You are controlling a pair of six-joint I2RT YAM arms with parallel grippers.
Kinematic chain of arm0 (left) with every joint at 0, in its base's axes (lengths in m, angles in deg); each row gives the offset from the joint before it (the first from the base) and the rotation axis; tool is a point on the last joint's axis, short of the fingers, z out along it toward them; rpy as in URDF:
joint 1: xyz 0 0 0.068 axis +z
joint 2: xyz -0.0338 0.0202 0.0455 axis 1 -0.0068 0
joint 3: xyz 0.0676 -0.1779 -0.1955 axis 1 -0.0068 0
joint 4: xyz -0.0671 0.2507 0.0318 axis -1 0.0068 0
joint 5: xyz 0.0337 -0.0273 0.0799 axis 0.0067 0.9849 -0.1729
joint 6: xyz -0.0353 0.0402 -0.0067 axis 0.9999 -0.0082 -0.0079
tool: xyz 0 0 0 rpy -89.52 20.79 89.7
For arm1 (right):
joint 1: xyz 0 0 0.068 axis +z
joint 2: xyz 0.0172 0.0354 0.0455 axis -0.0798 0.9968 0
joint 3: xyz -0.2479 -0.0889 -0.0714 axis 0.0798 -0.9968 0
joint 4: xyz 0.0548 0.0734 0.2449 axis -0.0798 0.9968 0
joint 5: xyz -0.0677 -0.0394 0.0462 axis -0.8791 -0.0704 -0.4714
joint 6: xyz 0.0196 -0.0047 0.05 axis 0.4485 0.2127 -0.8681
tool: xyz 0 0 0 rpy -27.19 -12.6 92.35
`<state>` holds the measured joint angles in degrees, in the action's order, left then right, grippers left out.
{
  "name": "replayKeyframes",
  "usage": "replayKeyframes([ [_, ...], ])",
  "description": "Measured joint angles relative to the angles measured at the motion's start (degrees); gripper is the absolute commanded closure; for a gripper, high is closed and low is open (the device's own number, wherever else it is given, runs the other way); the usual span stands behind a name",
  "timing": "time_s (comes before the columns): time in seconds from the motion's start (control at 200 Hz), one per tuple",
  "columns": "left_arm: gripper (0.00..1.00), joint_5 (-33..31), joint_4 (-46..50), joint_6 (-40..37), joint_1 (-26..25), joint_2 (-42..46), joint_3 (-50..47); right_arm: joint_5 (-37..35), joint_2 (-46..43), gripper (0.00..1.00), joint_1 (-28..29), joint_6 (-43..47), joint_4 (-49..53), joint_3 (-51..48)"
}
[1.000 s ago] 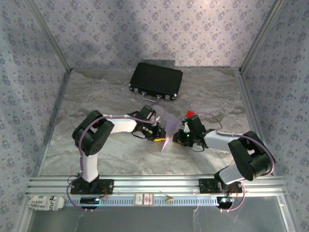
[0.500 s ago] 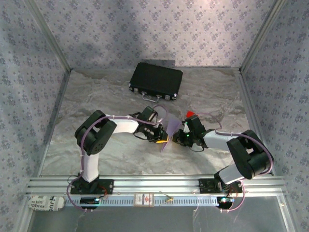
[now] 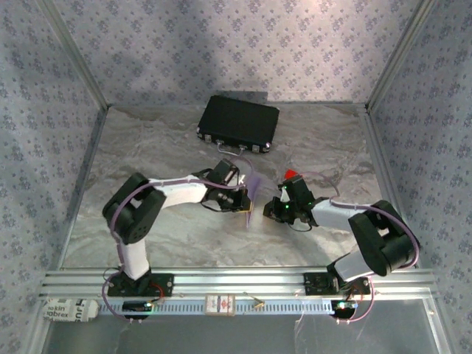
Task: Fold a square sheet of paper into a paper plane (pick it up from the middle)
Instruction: Move the paper plane to the center of the table.
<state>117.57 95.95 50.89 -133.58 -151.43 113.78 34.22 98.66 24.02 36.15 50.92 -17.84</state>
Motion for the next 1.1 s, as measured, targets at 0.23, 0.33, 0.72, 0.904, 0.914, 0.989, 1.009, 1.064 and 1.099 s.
replayKeyframes([
  [0.23, 0.98, -19.6, 7.0, -0.2, 0.0, 12.0, -2.2, -3.4, -1.3, 0.87, 0.4, 0.9, 4.6, 3.8],
  [0.33, 0.98, -25.0, 10.1, -0.5, 0.0, 12.8, -2.3, -4.0, -1.3, 0.87, 1.1, 1.5, 5.5, 5.4],
  [0.72, 0.97, -30.8, 16.5, -0.4, 0.0, 12.8, -3.7, -4.8, -0.2, 0.84, 3.3, 1.7, 6.4, 8.0],
  [0.904, 0.96, -30.9, 16.9, -0.4, 0.0, 11.9, -3.8, -4.3, 0.7, 0.82, 4.1, 1.7, 5.2, 8.3],
  [0.914, 0.96, -30.9, 16.9, -0.4, 0.0, 11.8, -3.8, -4.3, 0.8, 0.82, 4.1, 1.7, 5.2, 8.3],
  [0.989, 0.95, -30.9, 16.9, -0.4, 0.0, 11.0, -3.9, -4.0, 0.9, 0.82, 4.2, 1.7, 5.0, 8.6],
  [1.009, 0.95, -30.8, 16.9, -0.4, 0.0, 10.8, -3.9, -3.9, 0.9, 0.83, 4.2, 1.7, 4.9, 8.7],
  [1.064, 0.95, -30.8, 16.9, -0.4, 0.0, 10.2, -4.0, -3.8, 1.0, 0.82, 4.3, 1.7, 4.6, 8.9],
  [1.099, 0.95, -30.7, 16.9, -0.4, 0.0, 9.9, -4.2, -3.7, 1.1, 0.82, 4.3, 1.7, 4.3, 9.0],
])
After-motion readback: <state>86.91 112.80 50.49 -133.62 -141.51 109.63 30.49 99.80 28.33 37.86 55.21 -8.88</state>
